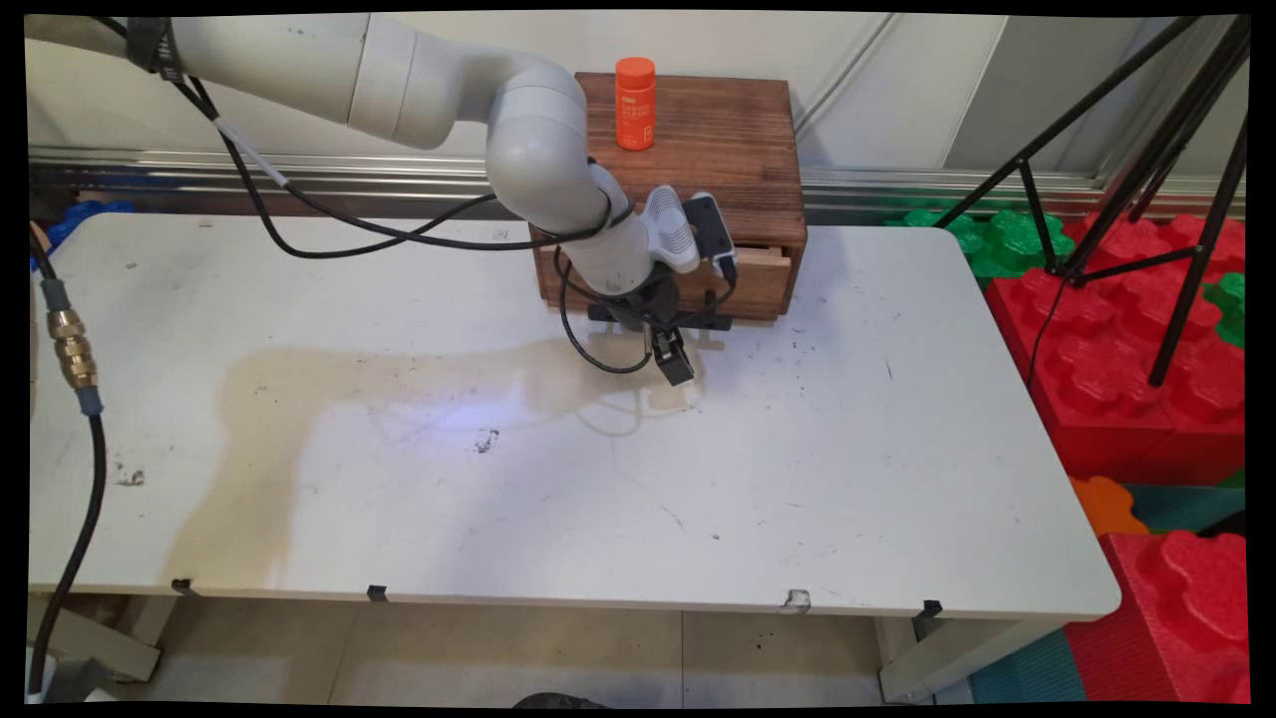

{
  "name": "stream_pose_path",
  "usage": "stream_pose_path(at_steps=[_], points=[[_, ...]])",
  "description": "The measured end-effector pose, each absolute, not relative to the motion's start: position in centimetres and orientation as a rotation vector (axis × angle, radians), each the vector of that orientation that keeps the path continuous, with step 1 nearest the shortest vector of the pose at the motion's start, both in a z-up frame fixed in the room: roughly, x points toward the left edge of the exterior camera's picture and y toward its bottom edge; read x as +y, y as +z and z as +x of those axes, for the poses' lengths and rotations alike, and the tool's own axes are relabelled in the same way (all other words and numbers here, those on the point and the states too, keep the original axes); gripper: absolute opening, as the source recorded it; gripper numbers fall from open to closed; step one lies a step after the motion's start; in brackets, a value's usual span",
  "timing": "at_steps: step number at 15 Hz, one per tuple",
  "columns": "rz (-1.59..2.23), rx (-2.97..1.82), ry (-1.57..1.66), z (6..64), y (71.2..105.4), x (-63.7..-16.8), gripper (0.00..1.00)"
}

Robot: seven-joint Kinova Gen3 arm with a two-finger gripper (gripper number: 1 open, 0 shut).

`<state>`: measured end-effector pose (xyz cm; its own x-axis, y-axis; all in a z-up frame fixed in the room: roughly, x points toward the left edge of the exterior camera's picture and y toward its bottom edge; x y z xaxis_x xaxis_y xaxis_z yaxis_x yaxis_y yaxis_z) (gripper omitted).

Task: Open the drawer

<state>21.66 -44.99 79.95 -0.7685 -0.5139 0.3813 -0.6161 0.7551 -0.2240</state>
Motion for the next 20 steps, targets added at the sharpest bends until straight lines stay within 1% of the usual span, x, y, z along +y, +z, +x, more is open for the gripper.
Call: stream_pose_path(at_steps=[5, 20], points=[[0.910, -2.663, 0.453, 20.8, 80.2, -43.5, 1.00], [0.918, -2.703, 0.355, 18.3, 81.2, -36.6, 1.00]])
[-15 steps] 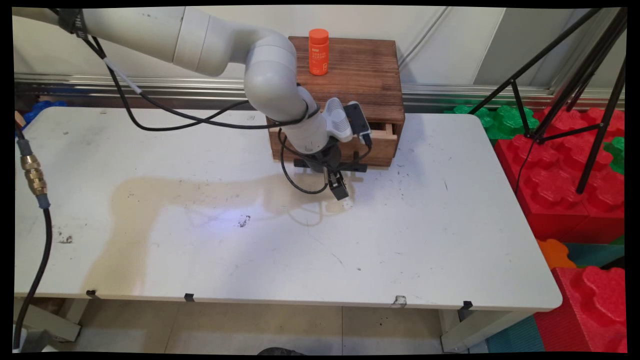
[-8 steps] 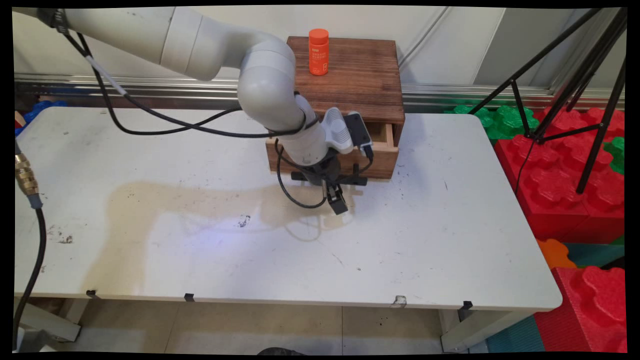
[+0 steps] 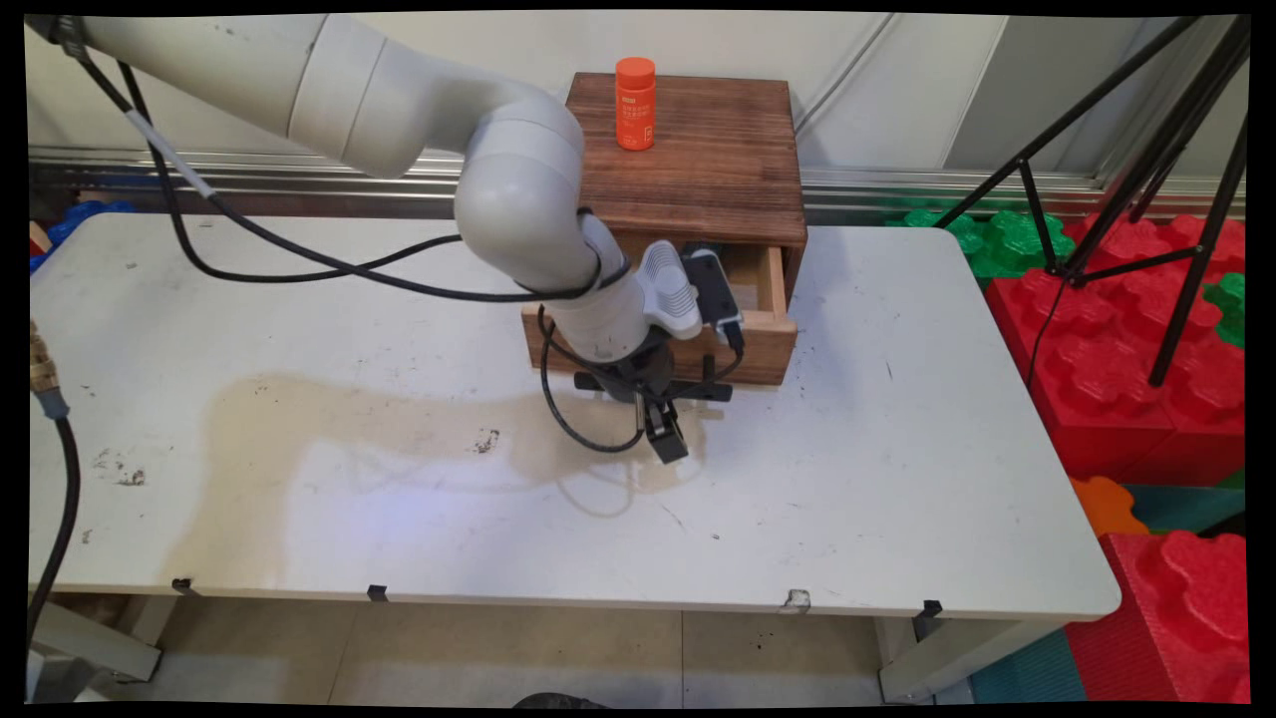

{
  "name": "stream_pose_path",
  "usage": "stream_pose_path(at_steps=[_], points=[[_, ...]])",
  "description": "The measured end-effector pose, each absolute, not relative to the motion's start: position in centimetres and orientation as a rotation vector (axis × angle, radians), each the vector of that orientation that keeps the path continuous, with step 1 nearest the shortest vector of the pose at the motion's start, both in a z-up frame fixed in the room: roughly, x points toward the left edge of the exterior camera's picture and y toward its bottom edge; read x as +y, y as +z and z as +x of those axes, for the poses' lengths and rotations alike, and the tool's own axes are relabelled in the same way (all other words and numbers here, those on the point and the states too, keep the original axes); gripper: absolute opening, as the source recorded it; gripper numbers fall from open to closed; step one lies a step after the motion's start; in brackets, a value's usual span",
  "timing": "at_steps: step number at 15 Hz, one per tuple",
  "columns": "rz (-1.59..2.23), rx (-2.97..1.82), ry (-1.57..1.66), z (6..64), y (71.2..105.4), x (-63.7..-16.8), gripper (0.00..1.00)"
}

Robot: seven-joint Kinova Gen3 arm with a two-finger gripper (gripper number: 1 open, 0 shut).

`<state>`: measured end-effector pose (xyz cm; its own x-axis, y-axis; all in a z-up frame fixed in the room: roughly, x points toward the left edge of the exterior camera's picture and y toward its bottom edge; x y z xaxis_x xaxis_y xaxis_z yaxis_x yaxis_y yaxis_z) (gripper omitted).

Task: Open the drawer

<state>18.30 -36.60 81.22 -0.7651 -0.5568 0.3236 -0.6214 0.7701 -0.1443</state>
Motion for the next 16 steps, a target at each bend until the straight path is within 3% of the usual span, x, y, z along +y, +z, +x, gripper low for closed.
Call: stream_pose_path(at_steps=[16], points=[[0.905, -2.726, 0.303, 16.1, 81.6, -31.1, 1.00]])
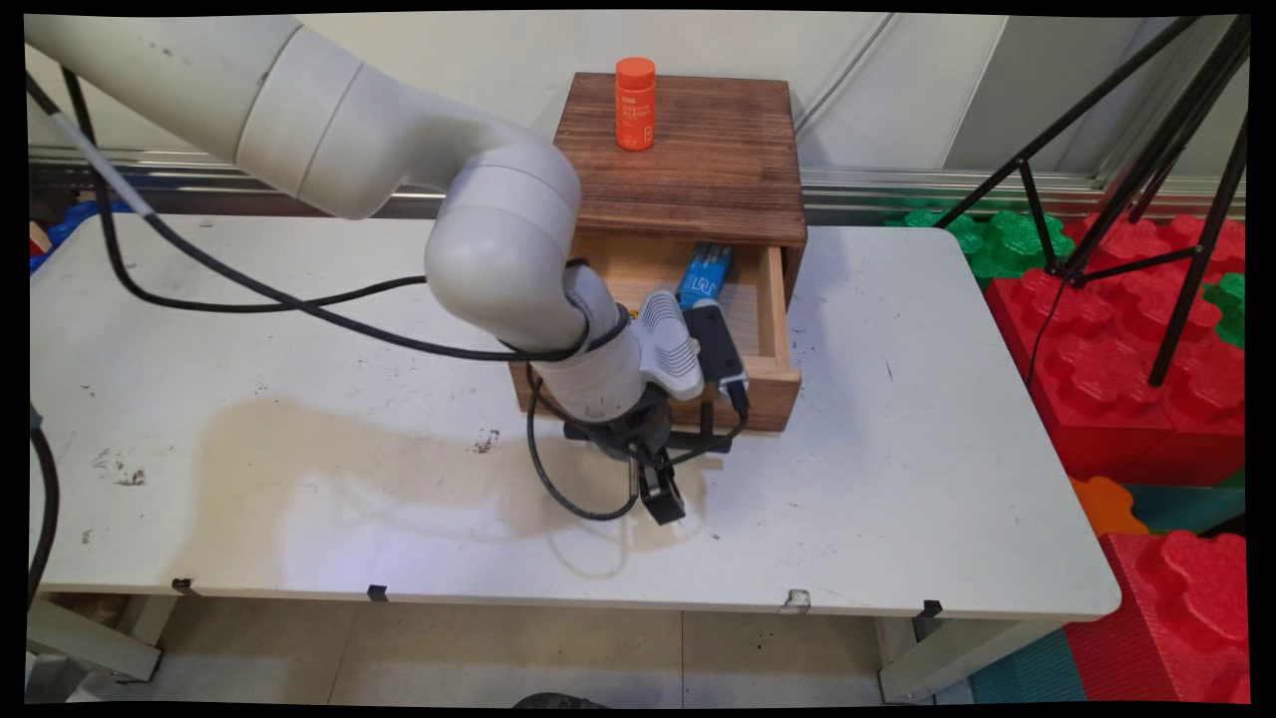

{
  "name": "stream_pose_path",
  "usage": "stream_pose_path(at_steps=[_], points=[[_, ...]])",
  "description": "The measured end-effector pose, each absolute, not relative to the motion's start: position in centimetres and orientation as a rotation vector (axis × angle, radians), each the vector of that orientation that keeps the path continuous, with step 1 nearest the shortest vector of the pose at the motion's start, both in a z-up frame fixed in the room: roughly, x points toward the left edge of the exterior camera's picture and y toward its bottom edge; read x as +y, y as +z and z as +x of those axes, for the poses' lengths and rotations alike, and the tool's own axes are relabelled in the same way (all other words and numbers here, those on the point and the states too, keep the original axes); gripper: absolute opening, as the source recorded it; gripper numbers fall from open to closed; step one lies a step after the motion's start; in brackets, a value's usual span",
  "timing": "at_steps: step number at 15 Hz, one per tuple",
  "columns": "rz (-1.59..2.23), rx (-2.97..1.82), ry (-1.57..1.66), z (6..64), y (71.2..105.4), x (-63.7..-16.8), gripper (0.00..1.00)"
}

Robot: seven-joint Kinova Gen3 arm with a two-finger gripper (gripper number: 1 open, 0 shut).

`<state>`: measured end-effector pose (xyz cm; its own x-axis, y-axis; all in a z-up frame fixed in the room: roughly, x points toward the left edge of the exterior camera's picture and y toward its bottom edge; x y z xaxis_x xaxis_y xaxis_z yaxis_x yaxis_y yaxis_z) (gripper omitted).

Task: Open the drawer

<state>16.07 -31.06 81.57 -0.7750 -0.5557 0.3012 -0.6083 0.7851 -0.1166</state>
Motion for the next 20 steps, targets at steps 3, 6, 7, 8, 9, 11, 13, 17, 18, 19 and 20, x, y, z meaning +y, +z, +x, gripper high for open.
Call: stream_pose_path(at_steps=[3, 6, 7, 8, 9, 11, 13, 17, 18, 19, 20], points=[[0.906, -2.732, 0.284, 15.8, 81.7, -29.8, 1.00], [0.901, -2.735, 0.275, 15.7, 81.8, -28.8, 1.00], [0.900, -2.736, 0.273, 15.6, 81.8, -28.6, 1.00], [0.899, -2.736, 0.272, 15.6, 81.8, -28.4, 1.00], [0.899, -2.737, 0.271, 15.6, 81.8, -28.2, 1.00], [0.901, -2.737, 0.268, 15.5, 81.9, -27.6, 1.00], [0.902, -2.737, 0.267, 15.5, 82.0, -27.2, 1.00], [0.903, -2.735, 0.262, 15.3, 82.3, -26.2, 1.00], [0.903, -2.734, 0.262, 15.3, 82.3, -26.1, 1.00], [0.904, -2.733, 0.262, 15.3, 82.4, -25.9, 1.00], [0.905, -2.733, 0.263, 15.3, 82.5, -25.8, 1.00]])
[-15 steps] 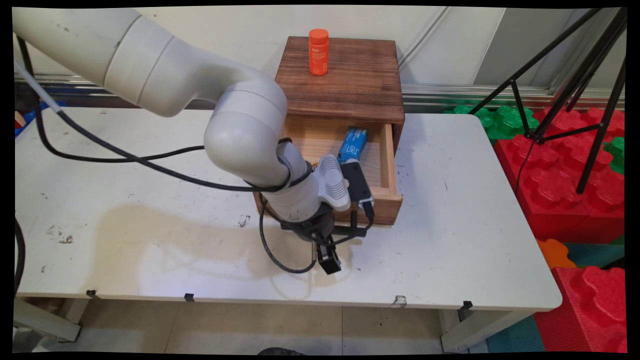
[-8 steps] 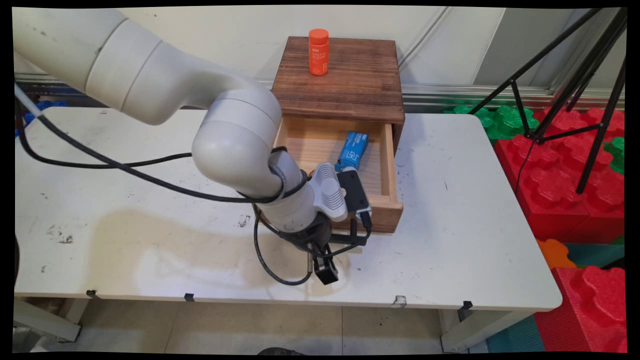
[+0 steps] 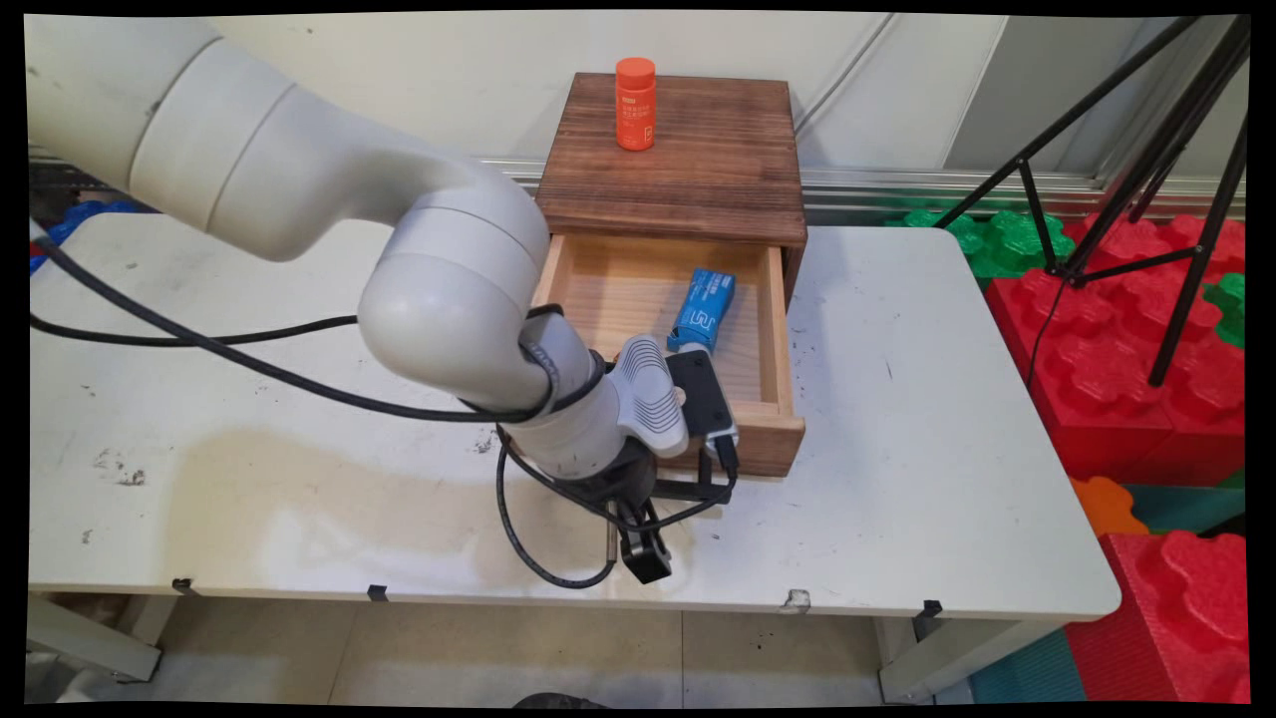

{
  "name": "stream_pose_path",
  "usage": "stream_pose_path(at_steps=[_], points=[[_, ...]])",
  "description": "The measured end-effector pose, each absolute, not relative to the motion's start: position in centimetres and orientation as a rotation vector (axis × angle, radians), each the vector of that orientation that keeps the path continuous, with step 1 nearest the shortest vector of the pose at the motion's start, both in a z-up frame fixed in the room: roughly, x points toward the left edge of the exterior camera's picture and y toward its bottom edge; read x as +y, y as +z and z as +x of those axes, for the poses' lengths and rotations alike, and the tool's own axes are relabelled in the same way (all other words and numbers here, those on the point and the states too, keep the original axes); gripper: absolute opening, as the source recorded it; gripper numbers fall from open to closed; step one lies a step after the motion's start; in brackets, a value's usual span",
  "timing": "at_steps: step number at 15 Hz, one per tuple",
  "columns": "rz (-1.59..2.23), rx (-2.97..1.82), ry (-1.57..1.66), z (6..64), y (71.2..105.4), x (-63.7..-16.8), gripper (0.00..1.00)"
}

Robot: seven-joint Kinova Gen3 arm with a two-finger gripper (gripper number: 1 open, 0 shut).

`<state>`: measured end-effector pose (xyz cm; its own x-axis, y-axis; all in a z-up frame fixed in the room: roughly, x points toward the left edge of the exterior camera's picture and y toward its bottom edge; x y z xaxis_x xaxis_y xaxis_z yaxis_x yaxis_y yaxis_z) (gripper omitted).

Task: Open the drawer

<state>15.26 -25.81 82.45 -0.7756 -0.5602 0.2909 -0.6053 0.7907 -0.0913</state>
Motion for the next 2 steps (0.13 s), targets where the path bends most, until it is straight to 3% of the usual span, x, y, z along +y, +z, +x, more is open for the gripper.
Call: stream_pose_path(at_steps=[2], points=[[0.906, -2.732, 0.264, 15.24, 82.60, -25.51, 1.00]])
